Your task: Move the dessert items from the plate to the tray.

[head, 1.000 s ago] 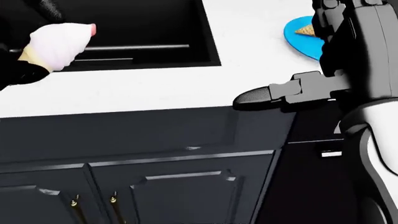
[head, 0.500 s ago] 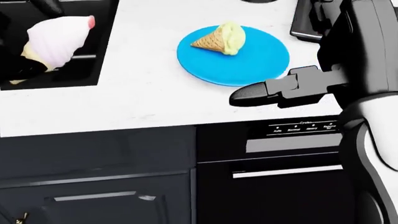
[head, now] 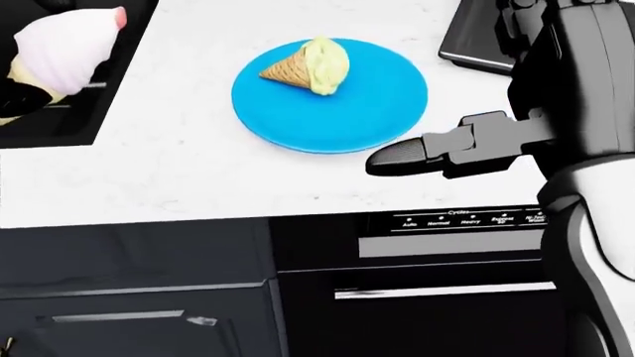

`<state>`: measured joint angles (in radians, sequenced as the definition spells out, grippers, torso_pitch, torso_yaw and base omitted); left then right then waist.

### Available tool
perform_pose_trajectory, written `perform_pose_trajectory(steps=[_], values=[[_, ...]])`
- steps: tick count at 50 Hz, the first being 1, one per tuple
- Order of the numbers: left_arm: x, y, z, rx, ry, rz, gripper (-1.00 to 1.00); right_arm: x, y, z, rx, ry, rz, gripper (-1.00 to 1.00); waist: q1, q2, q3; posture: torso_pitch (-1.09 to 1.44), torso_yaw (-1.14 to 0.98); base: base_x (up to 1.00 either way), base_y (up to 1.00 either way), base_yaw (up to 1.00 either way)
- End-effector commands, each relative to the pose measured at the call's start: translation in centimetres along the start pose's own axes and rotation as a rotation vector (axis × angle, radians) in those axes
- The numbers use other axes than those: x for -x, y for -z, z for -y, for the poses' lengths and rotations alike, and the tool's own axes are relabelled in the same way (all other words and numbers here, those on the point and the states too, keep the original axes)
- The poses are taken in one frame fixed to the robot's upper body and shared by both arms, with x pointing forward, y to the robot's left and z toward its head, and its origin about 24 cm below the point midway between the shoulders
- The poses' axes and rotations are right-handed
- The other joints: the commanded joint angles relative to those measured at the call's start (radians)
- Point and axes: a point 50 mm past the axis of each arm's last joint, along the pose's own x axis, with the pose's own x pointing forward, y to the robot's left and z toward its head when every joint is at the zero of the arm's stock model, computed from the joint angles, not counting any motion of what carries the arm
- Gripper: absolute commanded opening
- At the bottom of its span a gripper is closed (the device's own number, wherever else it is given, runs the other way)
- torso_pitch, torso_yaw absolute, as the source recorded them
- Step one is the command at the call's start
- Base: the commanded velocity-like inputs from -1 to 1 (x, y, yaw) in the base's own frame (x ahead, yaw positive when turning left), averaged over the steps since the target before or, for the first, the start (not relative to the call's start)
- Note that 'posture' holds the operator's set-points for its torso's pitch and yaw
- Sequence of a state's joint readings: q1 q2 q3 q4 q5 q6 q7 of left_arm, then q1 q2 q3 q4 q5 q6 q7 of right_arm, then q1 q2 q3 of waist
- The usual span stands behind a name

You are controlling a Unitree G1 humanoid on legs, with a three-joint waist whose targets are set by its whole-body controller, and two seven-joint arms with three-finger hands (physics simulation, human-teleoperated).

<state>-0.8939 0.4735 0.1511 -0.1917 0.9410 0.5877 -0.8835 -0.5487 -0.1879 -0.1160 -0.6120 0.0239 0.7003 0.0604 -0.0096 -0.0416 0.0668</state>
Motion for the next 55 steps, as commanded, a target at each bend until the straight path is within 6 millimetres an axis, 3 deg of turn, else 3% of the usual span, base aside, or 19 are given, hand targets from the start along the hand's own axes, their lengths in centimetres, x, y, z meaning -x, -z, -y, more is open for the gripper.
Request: perform_pose_trajectory(steps=[1,4,8,9,14,17,18,19,23,25,29,35,39,40,42,47,51,52,55], values=[[0.6,-0.6,-1.5,-0.013,-0.079,0.033,-1.00,0.0,-1.2,0.0,0.006,0.002,0.069,1.00,0.004,-0.004,-0.024,0.00,0.00,0.00,0.00,0.00],[0.7,-0.2,-1.5,-0.014,-0.080,0.031,-1.00,0.0,-1.2,0.1,-0.018,0.005,0.069,1.00,0.010,0.001,-0.041,0.00,0.00,0.03,-0.19,0.00],[0.7,-0.3,-1.6,-0.014,-0.083,0.031,-1.00,0.0,-1.2,0.2,-0.013,0.007,0.068,1.00,-0.009,0.129,-0.005,0.00,0.00,0.17,-0.91,0.00],[0.7,-0.4,-1.7,-0.015,-0.083,0.031,-1.00,0.0,-1.3,0.1,-0.029,0.007,0.073,1.00,-0.003,0.093,-0.005,0.00,0.00,0.18,-1.00,0.00],[0.6,-0.8,-2.0,-0.018,-0.087,0.032,-1.00,-0.1,-1.4,0.1,-0.011,0.007,0.076,1.00,0.002,0.131,-0.034,0.00,0.00,0.07,-0.83,0.00],[0.6,-1.0,-2.1,-0.017,-0.089,0.033,-1.00,-0.3,-1.4,0.2,0.005,0.012,0.082,1.00,0.029,0.012,0.002,0.00,0.00,0.00,0.00,0.00],[0.6,-1.1,-2.1,-0.020,-0.088,0.032,-1.00,-0.3,-1.5,0.1,0.004,0.013,0.083,1.00,0.029,-0.051,-0.011,0.00,0.00,0.00,0.00,0.00],[0.6,-1.1,-2.1,-0.018,-0.087,0.033,-1.00,-0.3,-1.5,0.2,0.007,0.016,0.084,1.00,0.030,-0.046,-0.011,0.00,0.00,0.00,0.00,0.00],[0.5,-1.2,-2.2,-0.019,-0.090,0.035,-1.00,-0.2,-1.5,0.4,-0.022,0.026,0.083,1.00,0.009,0.045,-0.024,0.00,0.00,0.00,0.00,0.00],[0.5,-1.3,-2.1,-0.020,-0.089,0.035,-1.00,-0.3,-1.4,0.4,-0.024,0.028,0.081,1.00,0.006,0.121,-0.038,0.00,0.00,0.00,-0.54,0.00],[0.5,-1.1,-1.9,-0.019,-0.087,0.033,-1.00,-0.2,-1.3,0.4,-0.019,0.029,0.083,1.00,0.003,0.135,-0.044,0.00,0.00,0.00,-1.00,0.00],[0.8,-0.6,-2.1,-0.018,-0.093,0.028,-1.00,-0.1,-1.4,0.5,-0.027,0.041,0.085,1.00,-0.016,0.116,-0.032,0.00,0.00,0.00,-0.83,-0.17],[0.8,-0.6,-2.1,-0.021,-0.091,0.031,-1.00,-0.1,-1.4,0.6,-0.017,0.043,0.087,1.00,0.048,-0.083,-0.028,0.00,0.00,0.00,-0.25,-0.75],[0.8,-0.5,-2.1,-0.023,-0.090,0.030,-1.00,0.0,-1.3,0.5,-0.006,0.037,0.086,1.00,0.027,0.016,-0.022,0.00,0.00,0.00,-1.00,0.00],[0.8,-0.5,-2.1,-0.023,-0.089,0.030,-1.00,0.0,-1.4,0.6,-0.001,0.039,0.090,1.00,0.010,0.066,-0.003,0.00,0.00,0.00,-0.54,0.00],[0.8,-0.3,-2.2,-0.022,-0.093,0.029,-1.00,-0.1,-1.4,0.5,0.024,0.039,0.089,1.00,0.000,0.041,-0.020,0.00,0.00,0.00,0.00,0.00],[0.9,-0.4,-2.7,-0.022,-0.106,0.027,-1.00,-0.2,-1.5,0.5,0.008,0.033,0.087,1.00,-0.010,0.060,-0.027,0.00,0.00,0.00,0.00,0.00],[0.9,-0.4,-2.8,-0.025,-0.108,0.027,-1.00,-0.2,-1.5,0.5,0.005,0.034,0.086,1.00,-0.009,0.078,-0.055,0.00,0.00,0.15,-0.14,0.00],[0.9,-0.5,-2.8,-0.029,-0.110,0.025,-1.00,-0.3,-1.4,0.4,0.013,0.029,0.086,1.00,-0.006,0.104,0.001,0.00,0.00,0.48,-0.75,0.00]])
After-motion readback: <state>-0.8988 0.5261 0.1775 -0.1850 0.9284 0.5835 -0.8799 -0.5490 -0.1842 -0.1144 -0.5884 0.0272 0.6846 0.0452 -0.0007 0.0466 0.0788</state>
